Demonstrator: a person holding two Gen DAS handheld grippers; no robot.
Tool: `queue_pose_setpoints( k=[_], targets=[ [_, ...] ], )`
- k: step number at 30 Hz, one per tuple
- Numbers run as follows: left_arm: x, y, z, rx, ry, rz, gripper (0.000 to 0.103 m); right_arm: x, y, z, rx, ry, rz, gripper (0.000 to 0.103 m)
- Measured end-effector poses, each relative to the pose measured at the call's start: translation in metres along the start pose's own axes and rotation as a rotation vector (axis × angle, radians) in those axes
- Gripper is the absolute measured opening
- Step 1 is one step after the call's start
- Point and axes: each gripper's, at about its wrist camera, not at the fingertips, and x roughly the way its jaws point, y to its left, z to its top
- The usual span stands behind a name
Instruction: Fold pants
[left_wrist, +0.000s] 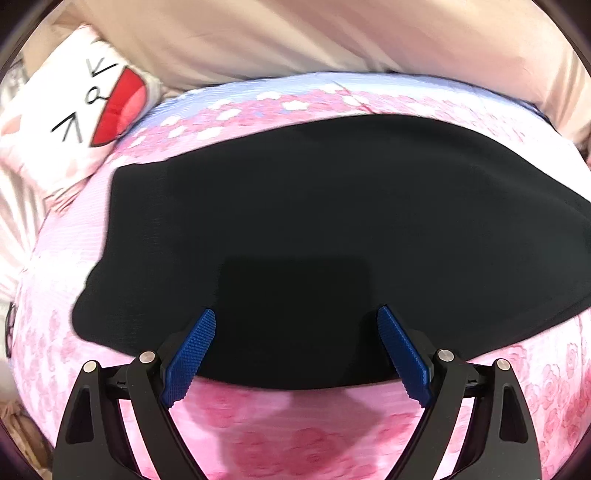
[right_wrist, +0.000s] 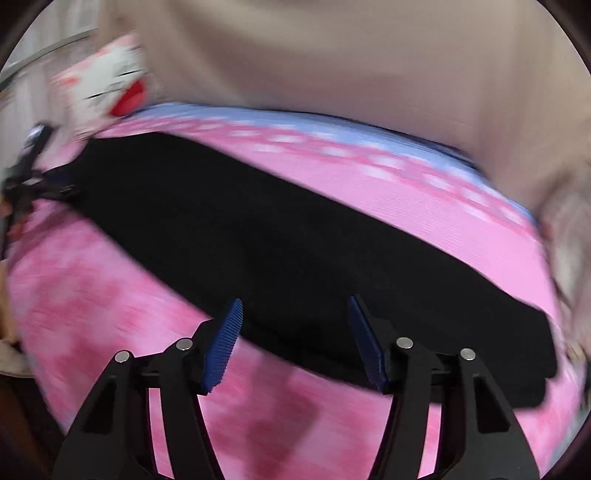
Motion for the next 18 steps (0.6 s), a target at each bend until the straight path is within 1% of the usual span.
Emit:
queue_pose_setpoints(
  k=[1, 3, 5, 8, 9, 10, 11, 12, 13, 14, 16, 17, 18],
  targets=[
    [-0.003, 0.007, -0.001, -0.018, -0.006, 0.014, 0.087, 0.008, 0.016, 0.010, -0.036, 0.005, 0.033, 0.056],
    [-0.010, 0.020, -0.002, -0.048, -0.028, 0.009, 0.087, 0.029, 0.055, 0.029, -0.110, 0.007, 0.087, 0.057],
    [-0.016, 0.029, -0.003, -0.063, -0.051, 0.028, 0.087, 0.052, 0.083, 0.044, -0.164, 0.025, 0.119, 0.057],
    [-0.018, 0.038, -0.004, -0.051, -0.066, 0.056, 0.087, 0.080, 0.097, 0.054, -0.198, 0.074, 0.116, 0.056],
    [-0.015, 0.041, -0.004, -0.039, -0.064, 0.072, 0.087, 0.091, 0.100, 0.054, -0.189, 0.107, 0.137, 0.047],
    [-0.010, 0.045, -0.003, -0.027, -0.061, 0.090, 0.087, 0.095, 0.099, 0.055, -0.165, 0.121, 0.165, 0.043],
    [-0.003, 0.049, -0.002, -0.017, -0.049, 0.113, 0.087, 0.094, 0.097, 0.058, -0.143, 0.136, 0.190, 0.032],
    [0.003, 0.053, 0.000, -0.012, -0.036, 0.132, 0.087, 0.089, 0.098, 0.061, -0.120, 0.161, 0.232, 0.018],
    [0.011, 0.060, 0.002, -0.012, -0.022, 0.158, 0.087, 0.083, 0.099, 0.063, -0.112, 0.165, 0.263, 0.011],
    [0.016, 0.067, 0.004, -0.019, -0.014, 0.163, 0.088, 0.075, 0.102, 0.063, -0.110, 0.159, 0.289, 0.009],
    [0.019, 0.077, 0.008, -0.032, -0.012, 0.108, 0.088, 0.065, 0.112, 0.060, -0.122, 0.150, 0.322, 0.008],
    [0.018, 0.080, 0.007, -0.028, -0.016, 0.107, 0.088, 0.064, 0.113, 0.056, -0.126, 0.156, 0.319, 0.009],
    [0.018, 0.080, 0.008, -0.016, -0.021, 0.112, 0.088, 0.063, 0.115, 0.053, -0.122, 0.146, 0.293, 0.012]
  ],
)
